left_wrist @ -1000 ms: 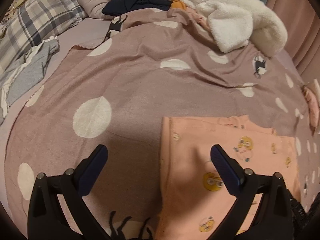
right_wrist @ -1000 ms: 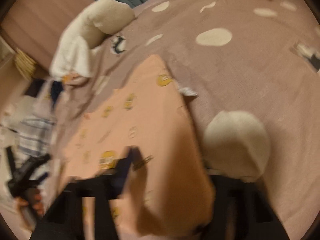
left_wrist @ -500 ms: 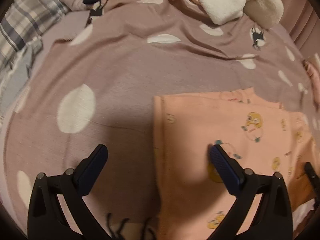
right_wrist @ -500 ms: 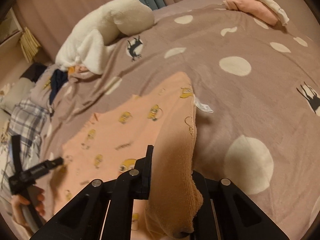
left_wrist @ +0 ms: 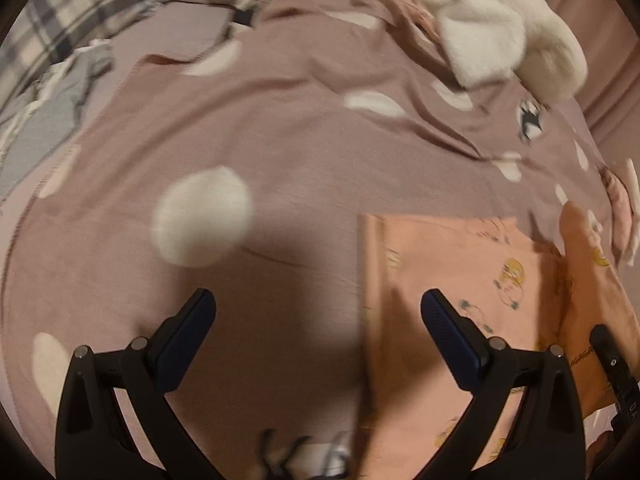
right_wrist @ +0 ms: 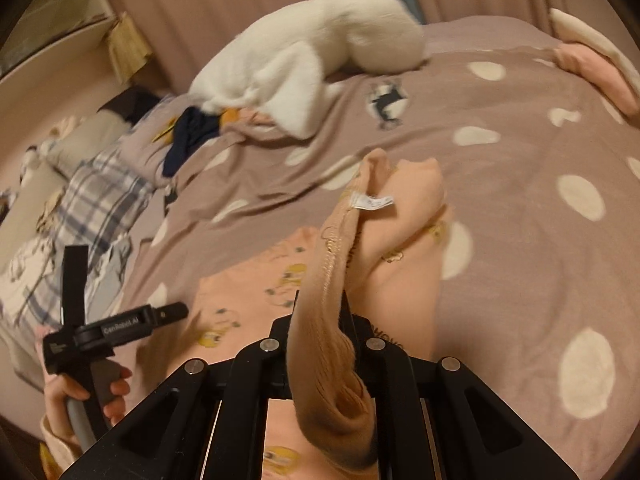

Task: Fold small clothes
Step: 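Grasp the side edge with the right gripper and fold it over the middle, then open the right gripper to release the folded side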

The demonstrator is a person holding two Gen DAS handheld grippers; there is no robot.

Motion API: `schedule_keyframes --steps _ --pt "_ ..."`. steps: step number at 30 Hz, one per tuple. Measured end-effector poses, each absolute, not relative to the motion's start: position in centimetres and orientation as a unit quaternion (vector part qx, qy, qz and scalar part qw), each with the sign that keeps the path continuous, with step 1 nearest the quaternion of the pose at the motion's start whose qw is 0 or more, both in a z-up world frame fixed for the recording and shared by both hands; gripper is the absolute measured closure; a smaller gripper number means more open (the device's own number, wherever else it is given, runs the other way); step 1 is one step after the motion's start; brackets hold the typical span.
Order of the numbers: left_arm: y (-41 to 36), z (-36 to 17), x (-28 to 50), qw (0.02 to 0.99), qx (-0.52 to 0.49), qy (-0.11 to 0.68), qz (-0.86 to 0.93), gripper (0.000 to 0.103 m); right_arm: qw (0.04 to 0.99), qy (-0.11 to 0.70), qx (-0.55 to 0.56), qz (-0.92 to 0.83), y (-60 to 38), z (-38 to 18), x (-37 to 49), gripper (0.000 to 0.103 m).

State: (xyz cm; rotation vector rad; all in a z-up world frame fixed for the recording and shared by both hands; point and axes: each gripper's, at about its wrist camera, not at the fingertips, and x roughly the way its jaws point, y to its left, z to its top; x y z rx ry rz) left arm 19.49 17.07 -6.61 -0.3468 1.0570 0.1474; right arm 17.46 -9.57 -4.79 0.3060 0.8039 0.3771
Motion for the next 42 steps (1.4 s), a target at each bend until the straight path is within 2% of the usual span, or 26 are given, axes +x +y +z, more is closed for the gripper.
schedule_keyframes --steps 11,26,31,34,39,40,42 --pt "23.6 -6.2 16.8 0.836 -0.241 0.473 0.136 0.000 0.862 0.425 0.115 0.252 -1.1 -6.6 17.4 0.090" --pt "22.7 -6.4 17.3 0.839 -0.224 0.482 0.117 0.000 0.840 0.436 0.072 0.316 2.9 -6.9 15.8 0.090" --pt "23.3 -6.9 17.5 0.831 -0.230 0.490 0.130 0.000 0.814 0.445 0.092 0.361 4.0 -7.1 15.4 0.090" --pt "23.4 -6.8 17.5 0.831 -0.232 0.488 0.133 0.000 0.832 0.436 0.048 0.341 4.8 -6.9 15.0 0.090" --pt "22.9 -7.1 18.0 0.829 -0.222 0.499 0.122 0.000 0.808 0.479 0.055 0.339 3.8 -8.4 15.4 0.090" --pt "22.8 -7.1 18.0 0.829 -0.219 0.500 0.122 0.000 0.795 0.491 0.075 0.348 3.2 -8.1 15.6 0.083" --pt "22.9 -7.0 18.0 0.830 -0.219 0.498 0.121 0.000 0.776 0.504 0.100 0.365 2.4 -7.3 15.7 0.063"
